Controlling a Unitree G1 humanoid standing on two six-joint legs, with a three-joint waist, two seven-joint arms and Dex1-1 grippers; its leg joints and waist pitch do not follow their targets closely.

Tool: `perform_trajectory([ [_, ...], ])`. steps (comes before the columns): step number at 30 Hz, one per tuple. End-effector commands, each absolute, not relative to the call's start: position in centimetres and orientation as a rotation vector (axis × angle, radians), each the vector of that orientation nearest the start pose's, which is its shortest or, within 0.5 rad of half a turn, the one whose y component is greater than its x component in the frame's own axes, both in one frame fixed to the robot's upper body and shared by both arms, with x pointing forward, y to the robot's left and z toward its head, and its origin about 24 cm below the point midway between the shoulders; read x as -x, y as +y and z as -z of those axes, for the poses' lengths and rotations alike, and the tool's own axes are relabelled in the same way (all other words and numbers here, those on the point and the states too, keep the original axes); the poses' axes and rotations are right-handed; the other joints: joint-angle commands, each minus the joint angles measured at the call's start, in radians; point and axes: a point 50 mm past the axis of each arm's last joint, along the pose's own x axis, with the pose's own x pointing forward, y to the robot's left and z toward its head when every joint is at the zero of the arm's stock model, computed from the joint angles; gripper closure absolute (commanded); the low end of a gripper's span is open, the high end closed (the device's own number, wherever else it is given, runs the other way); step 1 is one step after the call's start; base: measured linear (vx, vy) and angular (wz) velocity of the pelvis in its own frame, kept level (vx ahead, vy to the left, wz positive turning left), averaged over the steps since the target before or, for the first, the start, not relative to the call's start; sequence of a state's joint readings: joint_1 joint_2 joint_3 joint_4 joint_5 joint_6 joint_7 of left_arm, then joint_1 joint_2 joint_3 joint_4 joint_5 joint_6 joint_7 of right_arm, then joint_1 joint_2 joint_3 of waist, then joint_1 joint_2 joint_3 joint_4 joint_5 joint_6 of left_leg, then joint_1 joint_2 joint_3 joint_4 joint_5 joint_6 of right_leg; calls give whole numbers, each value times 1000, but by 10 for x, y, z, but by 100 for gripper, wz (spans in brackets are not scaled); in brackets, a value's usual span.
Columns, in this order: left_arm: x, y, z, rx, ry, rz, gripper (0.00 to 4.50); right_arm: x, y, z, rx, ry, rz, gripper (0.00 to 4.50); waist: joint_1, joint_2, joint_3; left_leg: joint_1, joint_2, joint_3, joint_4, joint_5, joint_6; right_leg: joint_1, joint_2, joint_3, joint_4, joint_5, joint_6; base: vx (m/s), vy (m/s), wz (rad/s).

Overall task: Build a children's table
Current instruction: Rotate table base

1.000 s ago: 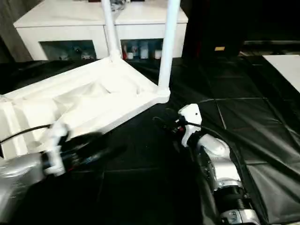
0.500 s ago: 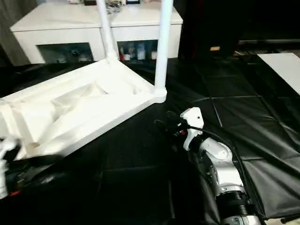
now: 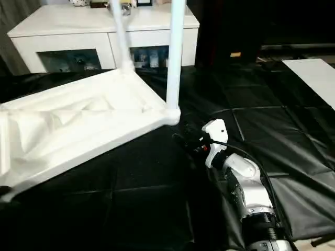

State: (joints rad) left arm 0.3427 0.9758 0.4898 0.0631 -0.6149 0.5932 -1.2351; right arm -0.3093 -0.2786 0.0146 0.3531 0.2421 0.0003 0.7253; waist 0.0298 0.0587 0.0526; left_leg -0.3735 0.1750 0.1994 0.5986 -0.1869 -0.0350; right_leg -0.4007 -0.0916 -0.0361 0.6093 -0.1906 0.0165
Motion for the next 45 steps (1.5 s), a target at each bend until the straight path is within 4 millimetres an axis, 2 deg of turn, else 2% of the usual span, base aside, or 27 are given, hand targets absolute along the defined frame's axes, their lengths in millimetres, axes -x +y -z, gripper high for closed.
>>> perform_trajectory([
  [1, -154, 369, -114, 83, 616, 611, 5, -302, -163, -58, 22, 45, -732, 182, -3, 16, -41, 34, 47, -34, -104, -517, -45, 5, -36, 35, -92, -412, -181, 0, 0, 0],
  [3, -160, 377, -123, 112, 481, 557, 5, -302, -162, -57, 22, 44, -732, 182, 2, 19, -43, 43, 45, -29, -101, -522, -51, 1, -34, 35, -92, -390, -194, 0, 0, 0],
  [7, -158, 382, -124, 176, 406, 522, 5, -301, -162, -57, 22, 43, -731, 182, 3, 18, -40, 37, 46, -33, -105, -537, -57, 9, -36, 33, -88, -402, -195, 0, 0, 0],
  [8, -157, 385, -123, 180, 399, 504, 5, -301, -162, -57, 22, 43, -731, 182, 1, 16, -43, 36, 46, -33, -104, -525, -53, 11, -37, 34, -87, -395, -195, 0, 0, 0],
  [10, -154, 391, -120, 189, 376, 459, 5, -301, -162, -57, 22, 43, -731, 182, 1, 19, -42, 33, 45, -33, -103, -517, -48, 12, -38, 34, -88, -396, -195, 0, 0, 0],
  [12, -151, 397, -116, 207, 341, 407, 5, -300, -161, -57, 22, 43, -732, 182, 0, 18, -43, 36, 45, -32, -101, -518, -47, 11, -38, 34, -91, -406, -193, 0, 0, 0],
  [13, -147, 401, -111, 223, 328, 373, 5, -300, -161, -57, 22, 42, -732, 182, -2, 17, -42, 32, 44, -34, -102, -517, -46, 15, -39, 32, -92, -417, -188, 0, 0, 0],
  [16, -143, 404, -105, 228, 316, 341, 5, -300, -161, -56, 21, 41, -732, 182, -4, 17, -41, 29, 46, -38, -104, -518, -43, 17, -41, 32, -92, -424, -184, 0, 0, 0],
  [18, -141, 405, -102, 242, 286, 313, 5, -300, -161, -56, 21, 40, -733, 182, -1, 16, -42, 37, 48, -37, -103, -526, -44, 10, -41, 34, -95, -436, -183, 0, 0, 0],
  [19, -140, 405, -102, 262, 261, 304, 5, -300, -160, -56, 21, 39, -736, 182, -2, 12, -41, 37, 47, -34, -102, -528, -44, 9, -40, 35, -95, -432, -188, 0, 0, 0],
  [23, -130, 405, -94, 341, 223, 283, 5, -300, -158, -56, 27, 40, -750, 182, 1, 13, -42, 35, 48, -32, -102, -517, -40, 11, -37, 34, -90, -394, -203, 0, 0, 0],
  [28, -120, 412, -88, 382, 162, 214, 5, -301, -157, -56, 23, 37, -751, 182, 4, 11, -42, 36, 49, -31, -102, -519, -39, 10, -37, 34, -92, -407, -197, 0, 0, 0],
  [30, -116, 415, -87, 392, 135, 186, 5, -301, -156, -56, 24, 38, -759, 182, 4, 5, -42, 36, 49, -30, -101, -515, -36, 9, -37, 35, -93, -413, -194, 0, 0, 0],
  [32, -114, 419, -89, 390, 101, 161, 5, -300, -155, -55, 27, 38, -767, 182, 4, 7, -41, 32, 49, -33, -102, -513, -37, 12, -40, 34, -92, -421, -190, 0, 0, 0],
  [33, -113, 421, -90, 383, 88, 147, 5, -300, -154, -55, 27, 38, -768, 182, 4, 5, -41, 33, 49, -33, -103, -518, -37, 12, -39, 34, -94, -428, -184, 0, 0, 0],
  [40, -111, 434, -102, 372, -1, 101, 5, -300, -153, -55, 26, 38, -775, 182, 9, 5, -42, 40, 51, -32, -105, -540, -46, 7, -36, 35, -93, -420, -183, 0, 0, 0],
  [44, -120, 446, -115, 332, -121, 26, 5, -300, -153, -54, 25, 39, -775, 182, 16, 9, -43, 41, 50, -32, -104, -533, -50, 8, -37, 34, -91, -396, -191, 0, 0, 0],
  [45, -121, 448, -116, 324, -140, 10, 5, -299, -153, -54, 25, 39, -775, 182, 17, 15, -42, 41, 50, -32, -106, -541, -54, 9, -36, 33, -89, -399, -188, 0, 0, 0],
])
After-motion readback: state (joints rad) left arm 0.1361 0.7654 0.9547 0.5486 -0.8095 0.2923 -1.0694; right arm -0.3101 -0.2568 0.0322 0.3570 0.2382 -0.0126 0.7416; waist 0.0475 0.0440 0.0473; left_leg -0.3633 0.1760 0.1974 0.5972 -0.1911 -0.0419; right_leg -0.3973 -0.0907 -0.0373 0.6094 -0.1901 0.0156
